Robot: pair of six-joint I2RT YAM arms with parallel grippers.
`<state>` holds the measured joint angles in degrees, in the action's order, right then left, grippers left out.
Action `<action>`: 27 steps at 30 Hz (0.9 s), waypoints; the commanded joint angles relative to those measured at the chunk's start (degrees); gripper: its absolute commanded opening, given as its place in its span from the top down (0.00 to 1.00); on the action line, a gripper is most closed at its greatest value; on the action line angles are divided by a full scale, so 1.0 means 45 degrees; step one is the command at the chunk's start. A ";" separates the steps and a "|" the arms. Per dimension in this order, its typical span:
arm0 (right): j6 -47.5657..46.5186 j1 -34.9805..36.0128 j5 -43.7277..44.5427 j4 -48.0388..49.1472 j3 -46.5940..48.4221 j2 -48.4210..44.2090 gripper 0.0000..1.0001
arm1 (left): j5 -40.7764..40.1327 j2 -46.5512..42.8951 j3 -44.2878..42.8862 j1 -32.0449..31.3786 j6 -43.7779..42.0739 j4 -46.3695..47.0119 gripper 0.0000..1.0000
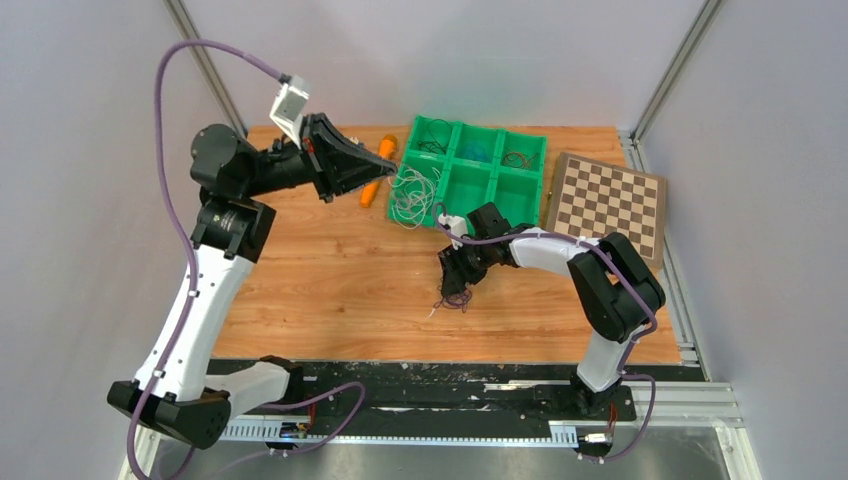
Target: Untangle the cables
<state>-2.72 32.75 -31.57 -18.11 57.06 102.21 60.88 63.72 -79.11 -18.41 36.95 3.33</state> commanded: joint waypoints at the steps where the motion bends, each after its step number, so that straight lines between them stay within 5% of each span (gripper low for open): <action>1: -0.0450 -0.0071 0.1130 -0.0837 -0.0097 0.0573 0.45 | 0.0267 0.0608 -0.2161 0.0387 0.1972 0.2150 1.00; 19: -0.0788 -0.0129 0.0894 -0.1350 0.0253 0.0833 0.33 | -0.1394 0.4065 -0.8819 0.1359 0.3834 0.3770 1.00; 27: -0.1411 -0.0219 -0.0563 -0.1535 0.0174 -0.0807 0.21 | -0.2993 0.4033 -0.8037 0.1647 0.2923 0.3586 1.00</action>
<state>-5.32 32.62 -34.46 -21.85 58.57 101.82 50.94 82.28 -116.97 -11.46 51.79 18.87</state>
